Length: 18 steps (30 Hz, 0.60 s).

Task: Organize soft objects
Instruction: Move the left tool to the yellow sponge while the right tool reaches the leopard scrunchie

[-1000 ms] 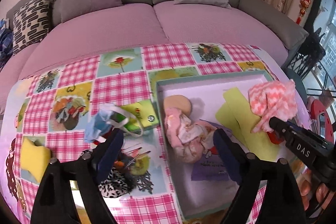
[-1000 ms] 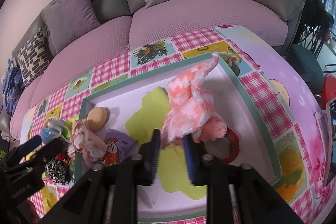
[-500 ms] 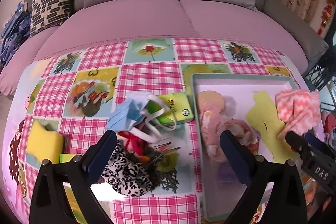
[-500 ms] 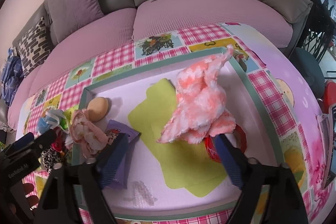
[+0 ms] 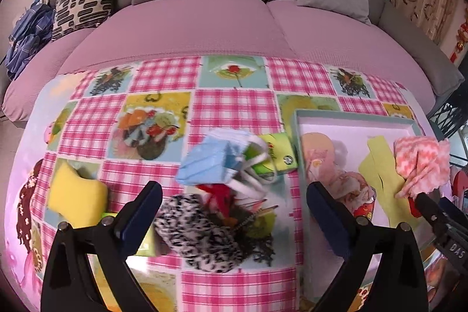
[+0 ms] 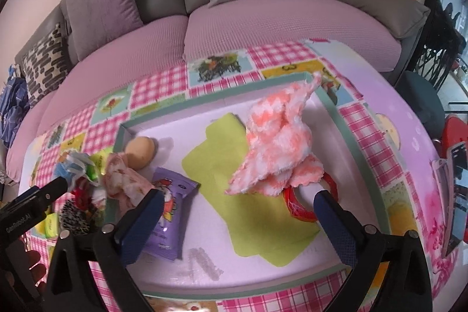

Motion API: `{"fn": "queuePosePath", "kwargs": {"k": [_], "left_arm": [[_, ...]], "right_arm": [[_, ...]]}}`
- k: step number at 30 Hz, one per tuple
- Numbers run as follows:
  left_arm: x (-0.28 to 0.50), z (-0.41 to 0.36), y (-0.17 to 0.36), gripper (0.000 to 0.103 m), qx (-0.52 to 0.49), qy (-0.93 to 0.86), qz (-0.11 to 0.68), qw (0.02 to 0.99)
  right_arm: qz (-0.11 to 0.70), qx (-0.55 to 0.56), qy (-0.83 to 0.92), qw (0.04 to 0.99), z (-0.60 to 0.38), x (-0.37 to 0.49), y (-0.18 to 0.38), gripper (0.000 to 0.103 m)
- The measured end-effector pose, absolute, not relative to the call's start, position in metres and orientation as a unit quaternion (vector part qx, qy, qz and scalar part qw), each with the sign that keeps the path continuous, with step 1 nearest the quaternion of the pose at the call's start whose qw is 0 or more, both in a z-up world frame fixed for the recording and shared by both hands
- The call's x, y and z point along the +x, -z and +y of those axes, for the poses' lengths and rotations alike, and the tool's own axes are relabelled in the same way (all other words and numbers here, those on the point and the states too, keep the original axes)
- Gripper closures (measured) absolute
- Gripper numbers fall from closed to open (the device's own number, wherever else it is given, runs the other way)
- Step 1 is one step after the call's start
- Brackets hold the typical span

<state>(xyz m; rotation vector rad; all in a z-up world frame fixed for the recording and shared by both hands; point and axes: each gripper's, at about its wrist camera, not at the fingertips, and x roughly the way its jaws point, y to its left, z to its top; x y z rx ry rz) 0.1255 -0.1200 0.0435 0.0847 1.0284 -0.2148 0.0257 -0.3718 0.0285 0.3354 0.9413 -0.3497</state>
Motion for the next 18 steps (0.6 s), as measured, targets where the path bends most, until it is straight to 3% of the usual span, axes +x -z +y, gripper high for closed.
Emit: {"fn": "queuePosePath", "kwargs": {"k": [11, 18], "left_arm": [[0.127, -0.039, -0.078, 0.004, 0.012, 0.044, 0.454, 0.890], [0.127, 0.031, -0.078, 0.004, -0.026, -0.011, 0.450, 0.892]], "right_arm": [[0.398, 0.126, 0.153, 0.896, -0.330, 0.022, -0.075, 0.000], [0.411, 0.126, 0.080, 0.900, -0.275, 0.048, -0.066, 0.000]]}}
